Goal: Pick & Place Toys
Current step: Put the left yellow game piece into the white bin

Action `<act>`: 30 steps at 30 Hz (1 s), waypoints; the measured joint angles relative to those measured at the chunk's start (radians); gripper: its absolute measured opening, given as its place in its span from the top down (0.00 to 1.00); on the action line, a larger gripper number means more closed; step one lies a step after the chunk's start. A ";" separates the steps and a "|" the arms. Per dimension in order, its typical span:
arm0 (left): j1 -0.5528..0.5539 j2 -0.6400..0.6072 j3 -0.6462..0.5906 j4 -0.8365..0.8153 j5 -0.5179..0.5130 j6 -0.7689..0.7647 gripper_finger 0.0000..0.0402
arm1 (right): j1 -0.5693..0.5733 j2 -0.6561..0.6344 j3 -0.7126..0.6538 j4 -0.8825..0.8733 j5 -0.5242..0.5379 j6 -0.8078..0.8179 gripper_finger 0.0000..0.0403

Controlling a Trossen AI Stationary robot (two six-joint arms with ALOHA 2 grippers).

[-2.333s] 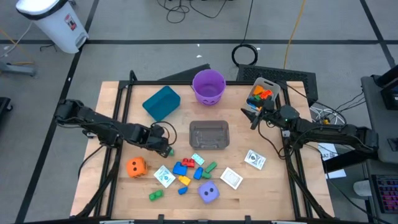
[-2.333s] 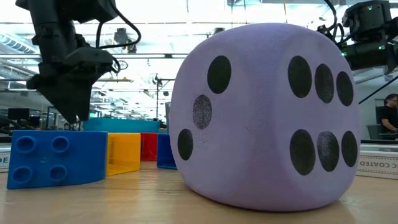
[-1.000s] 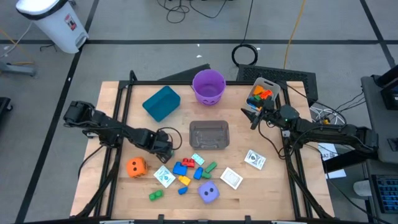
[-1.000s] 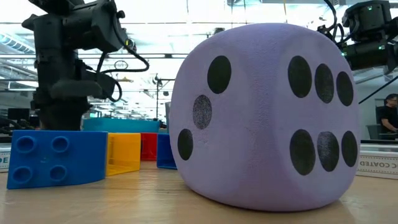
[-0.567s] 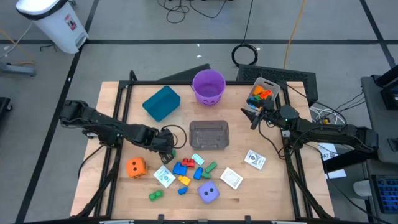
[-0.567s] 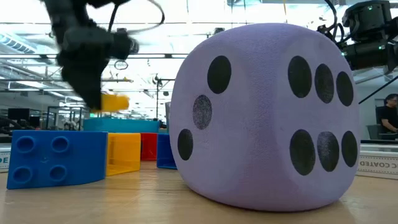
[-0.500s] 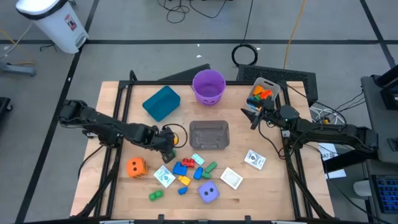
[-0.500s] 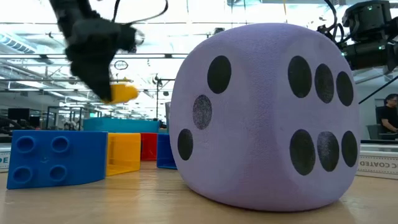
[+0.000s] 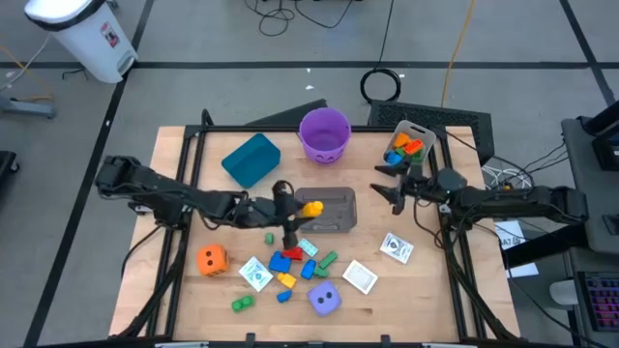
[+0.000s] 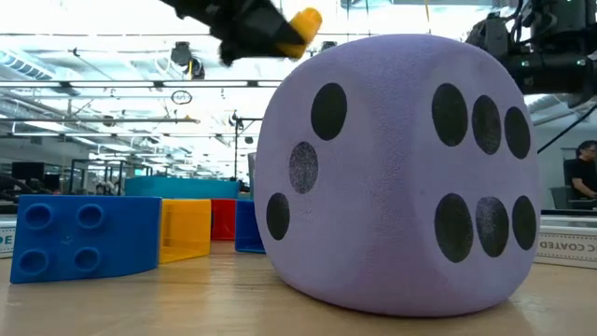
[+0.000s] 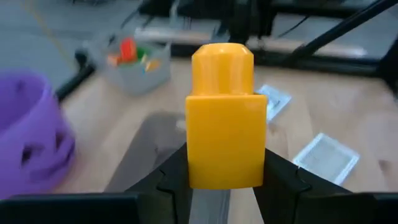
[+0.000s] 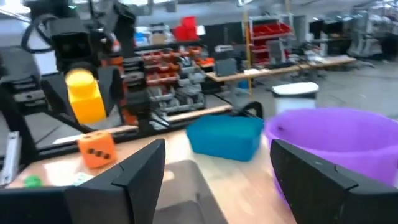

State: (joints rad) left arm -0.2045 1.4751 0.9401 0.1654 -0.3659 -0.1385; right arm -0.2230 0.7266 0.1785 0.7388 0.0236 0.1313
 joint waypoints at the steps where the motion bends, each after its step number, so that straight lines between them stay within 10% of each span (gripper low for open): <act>1: 0.005 0.017 0.000 0.065 0.020 0.028 0.65 | 0.015 0.016 0.001 0.018 0.001 -0.010 0.34; 10: 0.056 0.169 0.000 0.379 0.191 0.101 0.66 | 0.144 0.235 0.055 0.177 0.001 -0.053 0.24; 30: 0.076 0.205 0.000 0.379 0.193 0.073 0.64 | 0.317 0.644 0.339 0.270 -0.001 -0.103 0.19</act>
State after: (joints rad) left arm -0.1284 1.6806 0.9398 0.5441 -0.1730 -0.0654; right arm 0.0940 1.3701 0.5175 1.0089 0.0223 0.0287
